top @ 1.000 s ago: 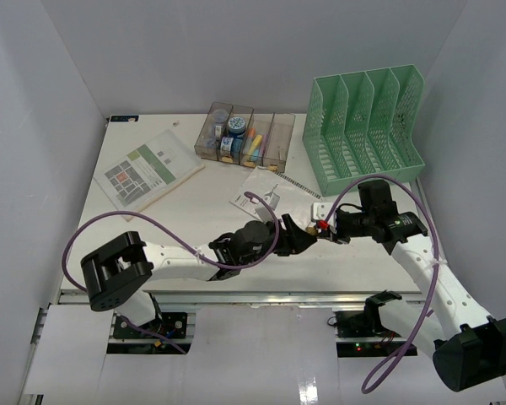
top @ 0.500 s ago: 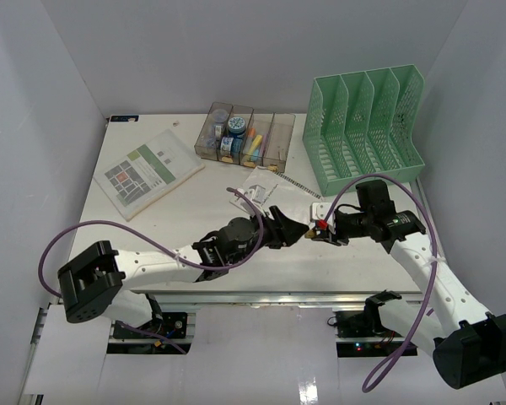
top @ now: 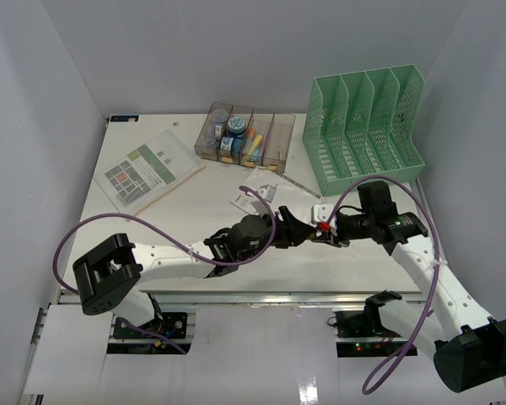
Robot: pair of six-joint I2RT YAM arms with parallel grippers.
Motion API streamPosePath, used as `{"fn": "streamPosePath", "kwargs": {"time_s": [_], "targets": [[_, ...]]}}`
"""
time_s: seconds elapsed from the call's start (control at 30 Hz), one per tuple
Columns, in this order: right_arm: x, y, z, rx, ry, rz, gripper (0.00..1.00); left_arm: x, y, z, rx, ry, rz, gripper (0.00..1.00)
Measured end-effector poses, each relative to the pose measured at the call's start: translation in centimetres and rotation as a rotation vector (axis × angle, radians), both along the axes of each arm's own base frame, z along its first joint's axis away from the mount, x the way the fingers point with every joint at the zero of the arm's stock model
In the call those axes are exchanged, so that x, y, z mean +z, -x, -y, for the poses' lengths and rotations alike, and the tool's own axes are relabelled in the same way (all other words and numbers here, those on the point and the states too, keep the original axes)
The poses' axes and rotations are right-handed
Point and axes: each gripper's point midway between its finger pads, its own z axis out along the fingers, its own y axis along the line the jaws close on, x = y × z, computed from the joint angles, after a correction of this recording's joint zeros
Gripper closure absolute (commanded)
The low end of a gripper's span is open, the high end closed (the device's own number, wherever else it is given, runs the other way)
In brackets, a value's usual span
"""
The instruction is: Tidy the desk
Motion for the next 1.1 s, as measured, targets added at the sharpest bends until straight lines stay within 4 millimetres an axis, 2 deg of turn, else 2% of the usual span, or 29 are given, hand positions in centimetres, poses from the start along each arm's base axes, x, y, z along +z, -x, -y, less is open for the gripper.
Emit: {"fn": "streamPosePath", "kwargs": {"time_s": [0.1, 0.27, 0.33, 0.37, 0.5, 0.6, 0.67, 0.73, 0.8, 0.9, 0.97, 1.03, 1.1], "targets": [[0.0, 0.0, 0.0, 0.0, 0.0, 0.0, 0.83, -0.2, 0.1, 0.4, -0.016, -0.004, -0.005, 0.39], [-0.1, -0.1, 0.0, -0.002, 0.002, -0.003, 0.83, -1.1, 0.4, 0.8, -0.039, -0.021, -0.018, 0.48], [-0.1, -0.1, 0.0, -0.002, 0.001, -0.003, 0.83, -1.4, 0.4, 0.9, -0.043, -0.028, -0.023, 0.57], [-0.1, -0.1, 0.0, -0.002, 0.0, -0.003, 0.82, -1.5, 0.5, 0.9, -0.045, -0.032, -0.026, 0.57], [-0.1, -0.2, 0.0, -0.006, 0.006, 0.0, 0.75, -1.3, 0.4, 1.3, -0.057, -0.024, -0.027, 0.78], [-0.1, -0.3, 0.1, -0.01, 0.009, 0.008, 0.61, -1.1, 0.3, 1.4, -0.06, -0.017, -0.028, 0.92], [0.0, -0.4, 0.1, -0.01, 0.007, 0.017, 0.43, -1.0, 0.3, 1.4, -0.06, -0.016, -0.026, 0.95], [0.2, -0.5, 0.0, -0.01, 0.002, 0.03, 0.2, -1.0, 0.2, 1.3, -0.062, -0.018, -0.023, 0.96], [0.2, -0.6, 0.0, -0.02, -0.004, 0.036, 0.1, -1.1, 0.1, 1.3, -0.062, -0.025, -0.019, 0.96], [0.0, -1.0, 0.2, -0.054, -0.006, 0.047, 0.1, -1.5, -0.2, 0.8, -0.058, -0.036, -0.017, 0.97], [-0.2, -1.4, 0.5, -0.086, 0.001, 0.055, 0.1, -2.4, -0.7, -0.3, -0.043, -0.059, -0.026, 0.97], [-0.2, -2.0, 0.8, -0.131, 0.005, 0.056, 0.1, -3.5, -1.5, -2.1, -0.017, -0.092, -0.041, 0.97], [-0.4, -2.6, 1.0, -0.179, 0.005, 0.052, 0.1, -4.4, -3.3, -4.5, 0.026, -0.122, -0.054, 0.97]]}}
